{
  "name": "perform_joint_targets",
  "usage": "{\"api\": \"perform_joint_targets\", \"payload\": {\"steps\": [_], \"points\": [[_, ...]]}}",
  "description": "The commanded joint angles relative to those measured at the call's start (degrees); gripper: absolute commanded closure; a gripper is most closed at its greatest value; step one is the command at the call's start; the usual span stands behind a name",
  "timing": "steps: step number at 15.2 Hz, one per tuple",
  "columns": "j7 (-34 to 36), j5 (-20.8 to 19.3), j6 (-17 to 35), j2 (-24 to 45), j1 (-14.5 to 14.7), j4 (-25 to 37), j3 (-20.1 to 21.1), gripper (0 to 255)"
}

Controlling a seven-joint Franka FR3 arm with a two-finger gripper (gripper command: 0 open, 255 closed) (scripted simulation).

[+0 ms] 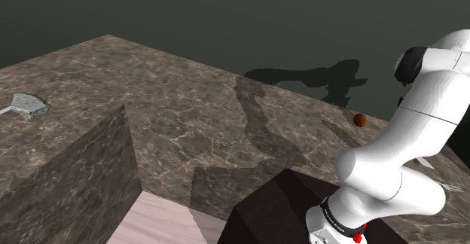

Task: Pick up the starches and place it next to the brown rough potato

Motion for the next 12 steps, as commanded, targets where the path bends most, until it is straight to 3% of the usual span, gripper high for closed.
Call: {"api": "perform_joint_targets", "payload": {"steps": [1,2,12], "points": [[-2.9,2.3,-1.3,4.2,-3.0,5.9,0.3,255],[-4.0,3.2,-2.1,6.1,-4.4,8.8,0.6,255],[-2.9,3.6,4.3,8.3,-4.5,4.2,1.1,255]]}}
